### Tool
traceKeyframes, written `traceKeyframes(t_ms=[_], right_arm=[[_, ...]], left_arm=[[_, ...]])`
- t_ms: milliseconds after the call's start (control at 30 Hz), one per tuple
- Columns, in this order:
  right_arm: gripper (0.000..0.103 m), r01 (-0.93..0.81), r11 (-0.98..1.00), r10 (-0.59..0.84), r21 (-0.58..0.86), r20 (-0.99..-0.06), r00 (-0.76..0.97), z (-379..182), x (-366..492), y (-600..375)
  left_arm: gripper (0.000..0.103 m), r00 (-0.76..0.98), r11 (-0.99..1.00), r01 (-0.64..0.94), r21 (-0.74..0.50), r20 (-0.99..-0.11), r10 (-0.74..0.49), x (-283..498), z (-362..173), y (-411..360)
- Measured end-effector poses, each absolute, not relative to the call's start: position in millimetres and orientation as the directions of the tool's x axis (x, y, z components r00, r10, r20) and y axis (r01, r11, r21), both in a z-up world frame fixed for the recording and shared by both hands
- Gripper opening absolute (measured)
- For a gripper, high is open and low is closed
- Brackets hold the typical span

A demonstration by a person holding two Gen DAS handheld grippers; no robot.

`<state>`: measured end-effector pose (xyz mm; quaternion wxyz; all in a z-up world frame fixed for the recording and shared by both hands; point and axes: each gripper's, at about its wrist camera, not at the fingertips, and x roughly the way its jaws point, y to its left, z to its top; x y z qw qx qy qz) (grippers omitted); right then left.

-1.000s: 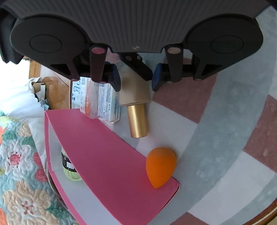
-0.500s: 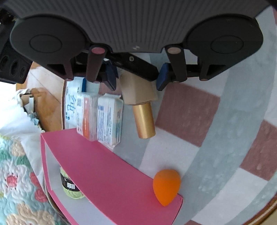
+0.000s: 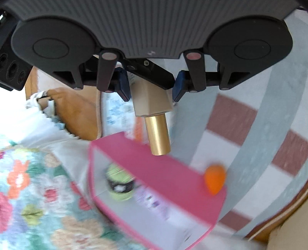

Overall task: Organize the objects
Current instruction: 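Lift the foundation bottle with the left tool over the pink box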

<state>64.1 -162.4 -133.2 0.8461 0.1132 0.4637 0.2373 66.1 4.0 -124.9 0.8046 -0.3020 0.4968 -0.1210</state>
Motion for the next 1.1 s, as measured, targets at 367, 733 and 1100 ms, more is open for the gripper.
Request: traceKeyframes(t_ms=[367, 733, 1100], right_arm=[[0.04, -0.341, 0.872, 0.489, 0.352, -0.614, 0.619, -46.3, 92.2, -175.6], [0.04, -0.206, 0.929, 0.369, 0.306, -0.784, 0.498, -45.4, 196.8, -191.9], [0.04, -0.002, 0.92, 0.357, 0.392, -0.835, 0.419, -114.7, 246.1, -211.7]], left_arm=[[0.047, 0.569, 0.795, 0.004, -0.606, -0.653, -0.5, 117.0, -33.8, -10.7], [0.047, 0.417, 0.72, -0.121, -0.684, -0.693, -0.588, 229.6, -70.1, -27.9], [0.044, 0.349, 0.727, -0.187, -0.66, -0.737, -0.579, 281.4, -130.8, -39.0]])
